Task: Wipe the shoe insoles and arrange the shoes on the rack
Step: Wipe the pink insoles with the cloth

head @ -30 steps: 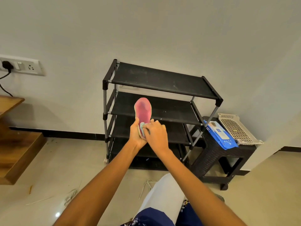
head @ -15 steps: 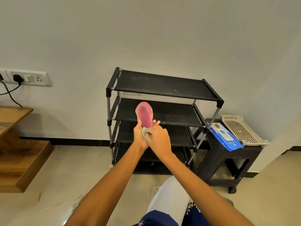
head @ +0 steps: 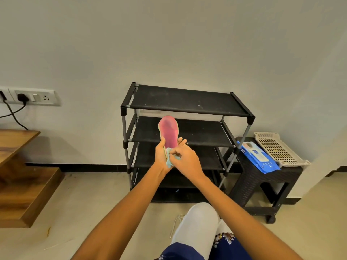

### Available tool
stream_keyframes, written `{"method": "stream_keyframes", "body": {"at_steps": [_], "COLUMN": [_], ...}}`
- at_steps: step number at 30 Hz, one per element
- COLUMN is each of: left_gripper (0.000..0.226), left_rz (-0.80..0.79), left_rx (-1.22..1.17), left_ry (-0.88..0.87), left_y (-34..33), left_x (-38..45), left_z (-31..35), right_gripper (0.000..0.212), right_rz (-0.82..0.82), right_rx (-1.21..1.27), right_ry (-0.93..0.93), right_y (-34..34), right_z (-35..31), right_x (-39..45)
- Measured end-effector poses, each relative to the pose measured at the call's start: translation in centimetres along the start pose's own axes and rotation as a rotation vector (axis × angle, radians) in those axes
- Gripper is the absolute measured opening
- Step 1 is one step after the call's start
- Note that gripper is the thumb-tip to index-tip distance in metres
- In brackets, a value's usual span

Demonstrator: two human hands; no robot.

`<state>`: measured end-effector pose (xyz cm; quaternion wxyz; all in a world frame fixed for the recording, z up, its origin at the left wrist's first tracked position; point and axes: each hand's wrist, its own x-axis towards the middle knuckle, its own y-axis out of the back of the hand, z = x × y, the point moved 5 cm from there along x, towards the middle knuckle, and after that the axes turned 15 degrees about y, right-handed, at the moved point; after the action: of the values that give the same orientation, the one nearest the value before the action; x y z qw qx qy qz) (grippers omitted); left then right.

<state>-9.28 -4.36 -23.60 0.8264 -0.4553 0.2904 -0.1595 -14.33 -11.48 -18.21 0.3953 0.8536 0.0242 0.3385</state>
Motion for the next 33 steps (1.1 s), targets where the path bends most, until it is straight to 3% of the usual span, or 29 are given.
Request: {"method": "stream_keyframes", "body": {"at_steps": [2,5,8,12,15,18,22,27,31,33], "left_gripper": [0.048,0.029,0.030,0.057,0.065,0.063,0.044,0.042,0.058,0.067], "left_rz": [0.009,0.011,-0.083,-0.098,-0.019,0.009,-0.080,-0.108,-0.091,-0.127], "left_rx": [0.034,0.088,0.080,0.032,0.110,0.131,0.194,0.217,0.172,0.205], "left_ry": [0.002,-0.014,-0.022,0.010,0.081,0.080,0.025,0.027,0.053,0.052], "left_y": [0.1,-0.6,-1.7,-2.1,-1.7,-0.9,-1.5,-2.6,-2.6,-2.6], "left_x": [-0.2,-0.1,-0.2,-0.3,-0.1,-0.2,-0.4,-0.4,0.0,0.5], "left_z": [-0.2,-0.9,-2.3,-2.9,-3.2,-2.7,-2.2,-2.0,-0.9,-0.7], "right_gripper": [0.011,0.013,0.021,0.036,0.044,0.016,0.014,0.013,0.019,0.035], "right_rz": [0.076,0.259,0.094,-0.158,0.025,-0.062,0.223,0.051,0.079,0.045], "right_rx": [0.051,0.078,-0.063,-0.103,-0.107,0.019,0.007,-0.319,-0.321,-0.213], "right_ry": [0.014,-0.153,-0.123,-0.154,-0.225,0.095,-0.072,-0.041,0.073,0.073], "right_y": [1.2,3.0,3.3,0.8,0.3,2.4,6.1,5.2,2.8,1.9], "right_z": [0.6,2.4,2.6,2.1,0.7,-0.4,1.3,2.9,0.2,-0.7], "right_x": [0.1,1.3,2.3,0.3,-1.7,-3.5,-0.2,3.4,0.7,-0.7]}}
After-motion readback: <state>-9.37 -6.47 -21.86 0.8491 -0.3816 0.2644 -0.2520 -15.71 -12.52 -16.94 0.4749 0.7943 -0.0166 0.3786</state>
